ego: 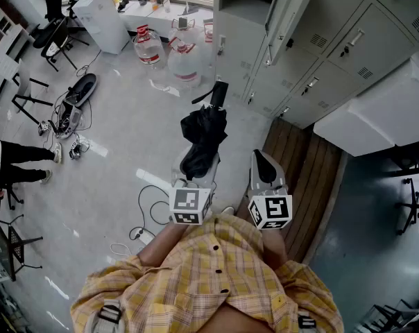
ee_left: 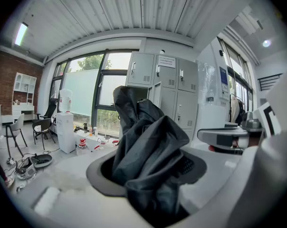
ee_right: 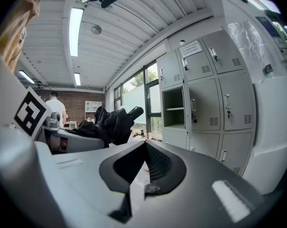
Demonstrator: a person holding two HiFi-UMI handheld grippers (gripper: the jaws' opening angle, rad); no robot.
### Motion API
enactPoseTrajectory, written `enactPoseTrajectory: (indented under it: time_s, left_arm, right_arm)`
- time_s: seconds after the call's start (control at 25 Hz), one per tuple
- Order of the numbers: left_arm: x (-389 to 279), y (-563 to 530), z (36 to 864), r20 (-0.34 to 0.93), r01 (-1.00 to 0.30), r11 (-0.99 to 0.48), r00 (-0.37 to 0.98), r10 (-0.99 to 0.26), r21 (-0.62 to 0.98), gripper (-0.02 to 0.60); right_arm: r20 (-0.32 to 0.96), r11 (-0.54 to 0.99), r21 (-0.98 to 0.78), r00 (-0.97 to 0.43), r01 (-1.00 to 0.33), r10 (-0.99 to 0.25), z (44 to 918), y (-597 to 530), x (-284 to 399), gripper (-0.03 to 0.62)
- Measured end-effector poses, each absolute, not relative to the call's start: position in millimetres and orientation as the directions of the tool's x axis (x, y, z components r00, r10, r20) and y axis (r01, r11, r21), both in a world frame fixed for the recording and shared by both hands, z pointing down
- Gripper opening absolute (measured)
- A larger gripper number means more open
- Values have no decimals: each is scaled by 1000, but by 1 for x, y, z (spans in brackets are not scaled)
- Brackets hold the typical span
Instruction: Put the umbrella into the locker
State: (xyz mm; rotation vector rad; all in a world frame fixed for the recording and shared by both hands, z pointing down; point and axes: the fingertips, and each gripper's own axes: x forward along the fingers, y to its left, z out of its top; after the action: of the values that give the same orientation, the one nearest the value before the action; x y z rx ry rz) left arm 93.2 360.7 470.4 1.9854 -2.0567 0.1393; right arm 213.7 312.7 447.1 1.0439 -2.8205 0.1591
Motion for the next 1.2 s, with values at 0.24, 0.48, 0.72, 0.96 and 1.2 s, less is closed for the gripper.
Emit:
enactPoseTrajectory:
  time_s: [0.24,0.48,0.72,0.96,1.2]
  left_arm:
    - [88,359,474,268,-992,53,-20,-963,115,258]
    - [67,358,473,275,-994,51,-24,-961,94,258]
    - [53,358,481,260,-996,-2,26,-965,92,258]
    - [50,357,482,249,-995,-31,55,-967,100,258]
    - [35,352,479,251,-993,-37,64,-966,112,258]
  right_arm:
    - [147,751,-63,-750,-657,-645,447,310,210,-11]
    - [137,744,-40,-742,-667,-657,444,310,192,-9]
    - [106,720,-30,-718,-694,-688,439,315,177,-9]
    - [84,706,-39,-706,-708,-703,436,315,167,-8]
    - [87,711,-31,-711,-702,-698,429,307,147,-5]
